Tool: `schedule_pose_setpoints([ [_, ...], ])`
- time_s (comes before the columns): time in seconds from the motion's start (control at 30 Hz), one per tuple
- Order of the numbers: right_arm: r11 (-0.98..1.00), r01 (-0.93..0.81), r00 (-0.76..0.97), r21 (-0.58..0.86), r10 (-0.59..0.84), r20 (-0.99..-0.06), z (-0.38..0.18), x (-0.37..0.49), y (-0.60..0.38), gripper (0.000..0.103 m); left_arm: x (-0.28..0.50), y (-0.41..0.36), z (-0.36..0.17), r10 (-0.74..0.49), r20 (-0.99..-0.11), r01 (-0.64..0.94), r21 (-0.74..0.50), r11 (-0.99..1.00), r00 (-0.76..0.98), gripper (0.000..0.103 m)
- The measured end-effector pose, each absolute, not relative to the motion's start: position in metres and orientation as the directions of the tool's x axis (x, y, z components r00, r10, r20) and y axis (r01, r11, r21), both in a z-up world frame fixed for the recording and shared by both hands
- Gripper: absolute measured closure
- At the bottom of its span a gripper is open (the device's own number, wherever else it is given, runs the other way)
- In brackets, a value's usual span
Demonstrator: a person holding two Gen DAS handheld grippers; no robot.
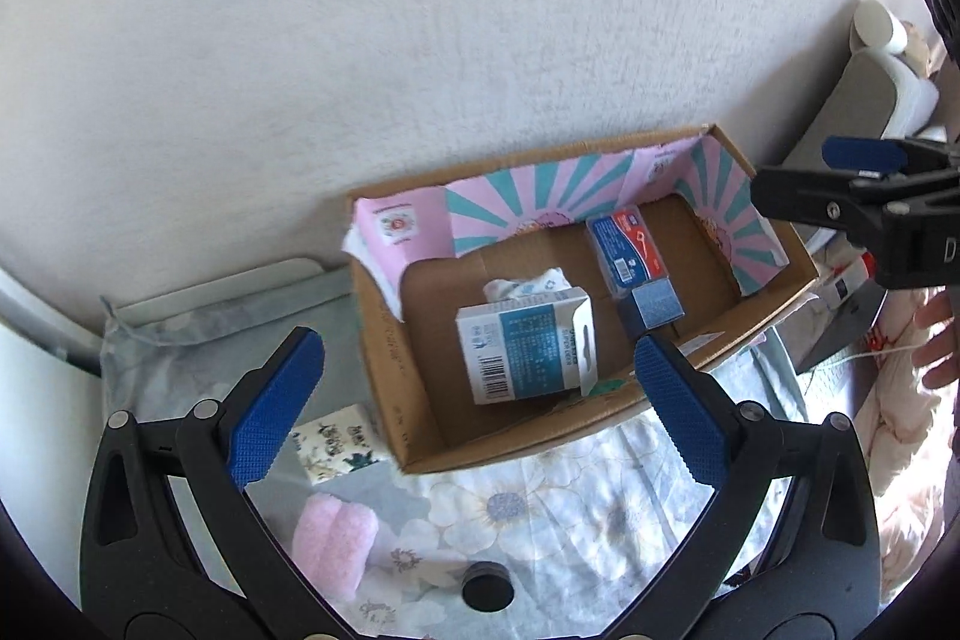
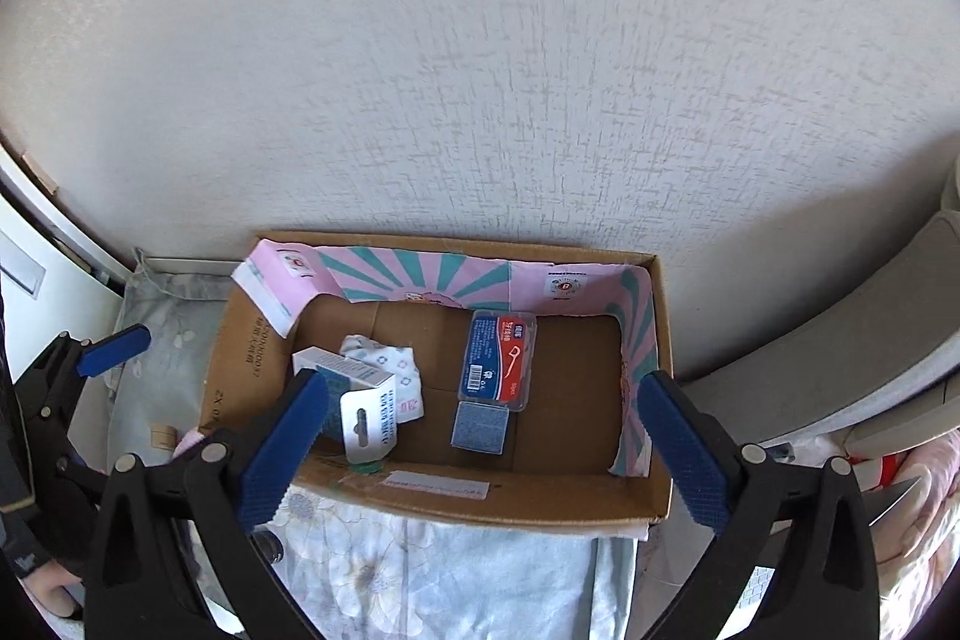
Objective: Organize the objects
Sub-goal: 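Withdraw both tools from the cardboard box back over the bed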
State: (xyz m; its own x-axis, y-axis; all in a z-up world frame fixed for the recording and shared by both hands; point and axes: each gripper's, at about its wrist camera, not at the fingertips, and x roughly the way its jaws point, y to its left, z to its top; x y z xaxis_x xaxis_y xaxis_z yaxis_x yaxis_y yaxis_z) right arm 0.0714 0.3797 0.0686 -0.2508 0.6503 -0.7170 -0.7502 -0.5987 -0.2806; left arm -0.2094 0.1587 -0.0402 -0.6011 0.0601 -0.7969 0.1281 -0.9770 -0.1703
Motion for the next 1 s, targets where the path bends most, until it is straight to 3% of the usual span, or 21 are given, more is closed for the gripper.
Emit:
schedule_pose_setpoints([
  [0.4, -0.657, -0.721, -0.411, -0.221, 0.661, -0.627, 0.063, 0.091, 0.315, 0.001, -0.147, 0.150, -0.020, -0.053, -0.713, 0.274, -0.199, -0.941, -0.699, 0.000],
  [0.7, -0.640, -0.710, -0.443, -0.293, 0.730, -0.520, 0.062, 0.108, 0.270, 0.001, -0.100, 0.147, -0.015, -0.125, -0.652, 0.352, -0.230, -0.907, -0.747, 0.000],
  [1.0, -0.605, -0.755, -0.451, -0.253, 0.759, -0.469, 0.048, 0.130, 0.256, 0.001, -0.074, 0.151, -0.015, -0.170, -0.624, 0.380, -0.220, -0.898, -0.763, 0.000],
])
